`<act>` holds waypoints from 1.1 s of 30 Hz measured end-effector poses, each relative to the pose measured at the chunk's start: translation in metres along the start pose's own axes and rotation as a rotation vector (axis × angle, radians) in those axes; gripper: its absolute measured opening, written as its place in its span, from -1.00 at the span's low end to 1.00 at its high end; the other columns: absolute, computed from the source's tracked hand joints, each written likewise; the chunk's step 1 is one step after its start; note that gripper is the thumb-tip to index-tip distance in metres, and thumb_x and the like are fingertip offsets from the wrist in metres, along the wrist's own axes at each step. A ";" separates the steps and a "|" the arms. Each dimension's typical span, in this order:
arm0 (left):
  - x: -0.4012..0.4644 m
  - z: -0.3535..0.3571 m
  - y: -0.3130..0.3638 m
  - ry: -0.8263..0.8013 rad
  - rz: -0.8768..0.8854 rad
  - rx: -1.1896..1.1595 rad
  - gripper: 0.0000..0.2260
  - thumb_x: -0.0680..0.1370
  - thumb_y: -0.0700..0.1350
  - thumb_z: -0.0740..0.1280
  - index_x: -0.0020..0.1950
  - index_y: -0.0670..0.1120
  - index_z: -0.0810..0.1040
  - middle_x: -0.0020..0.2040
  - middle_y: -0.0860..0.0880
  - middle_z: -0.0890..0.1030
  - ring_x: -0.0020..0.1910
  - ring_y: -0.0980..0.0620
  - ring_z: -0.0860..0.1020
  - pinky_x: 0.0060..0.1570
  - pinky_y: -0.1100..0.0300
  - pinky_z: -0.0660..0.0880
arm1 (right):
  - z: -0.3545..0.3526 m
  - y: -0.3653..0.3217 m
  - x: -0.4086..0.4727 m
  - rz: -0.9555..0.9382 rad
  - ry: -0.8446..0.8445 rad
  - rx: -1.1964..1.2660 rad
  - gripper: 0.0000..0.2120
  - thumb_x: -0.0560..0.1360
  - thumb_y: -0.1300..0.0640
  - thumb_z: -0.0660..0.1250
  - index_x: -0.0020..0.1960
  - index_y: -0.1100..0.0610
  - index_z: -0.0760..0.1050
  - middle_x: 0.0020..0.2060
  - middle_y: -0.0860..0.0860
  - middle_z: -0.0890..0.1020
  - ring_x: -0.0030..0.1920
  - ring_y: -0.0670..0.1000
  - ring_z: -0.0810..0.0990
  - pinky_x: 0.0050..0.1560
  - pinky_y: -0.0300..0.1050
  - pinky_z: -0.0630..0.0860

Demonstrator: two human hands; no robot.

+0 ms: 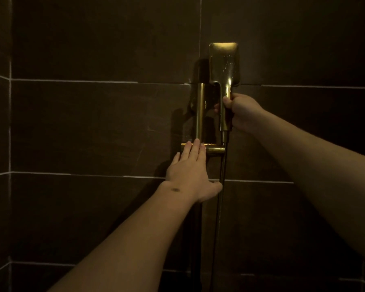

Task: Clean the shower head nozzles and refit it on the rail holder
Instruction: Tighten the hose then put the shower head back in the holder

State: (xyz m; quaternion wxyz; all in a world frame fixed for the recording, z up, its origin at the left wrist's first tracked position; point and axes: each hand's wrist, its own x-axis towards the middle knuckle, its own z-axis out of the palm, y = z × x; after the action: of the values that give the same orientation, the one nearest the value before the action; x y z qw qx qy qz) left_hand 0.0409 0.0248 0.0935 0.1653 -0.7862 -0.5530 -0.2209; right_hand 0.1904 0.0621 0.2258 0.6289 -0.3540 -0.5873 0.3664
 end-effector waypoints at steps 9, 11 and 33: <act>-0.003 0.001 0.000 0.023 0.013 -0.001 -0.07 0.54 0.23 0.31 0.66 -0.06 -0.22 0.67 -0.04 -0.26 0.64 -0.03 -0.25 0.61 -0.08 -0.09 | 0.015 -0.016 0.008 -0.022 -0.033 0.083 -0.76 0.65 0.21 0.15 0.28 0.20 0.43 -0.08 0.09 0.60 -0.08 0.00 0.62 -0.19 -0.08 0.54; -0.003 0.001 -0.001 0.023 0.014 0.003 -0.06 0.54 0.23 0.31 0.66 -0.06 -0.22 0.67 -0.04 -0.26 0.64 -0.03 -0.25 0.61 -0.08 -0.09 | 0.016 -0.016 0.010 -0.026 -0.041 0.090 -0.76 0.65 0.21 0.14 0.28 0.21 0.43 -0.09 0.09 0.59 -0.09 0.01 0.61 -0.13 -0.06 0.56; -0.003 0.011 -0.003 0.052 0.003 0.013 -0.04 0.54 0.19 0.36 0.65 -0.02 -0.25 0.66 -0.01 -0.31 0.63 -0.02 -0.29 0.61 -0.14 -0.04 | 0.009 0.041 -0.004 -0.088 -0.051 0.019 -0.79 0.66 0.14 0.11 0.24 0.15 0.41 -0.09 0.06 0.59 -0.02 0.01 0.58 0.05 -0.06 0.53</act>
State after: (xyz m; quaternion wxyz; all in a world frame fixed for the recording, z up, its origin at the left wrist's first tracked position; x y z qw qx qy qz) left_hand 0.0388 0.0292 0.0825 0.1848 -0.7799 -0.5489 -0.2373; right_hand 0.1798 0.0782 0.1881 0.6325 -0.3123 -0.6146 0.3531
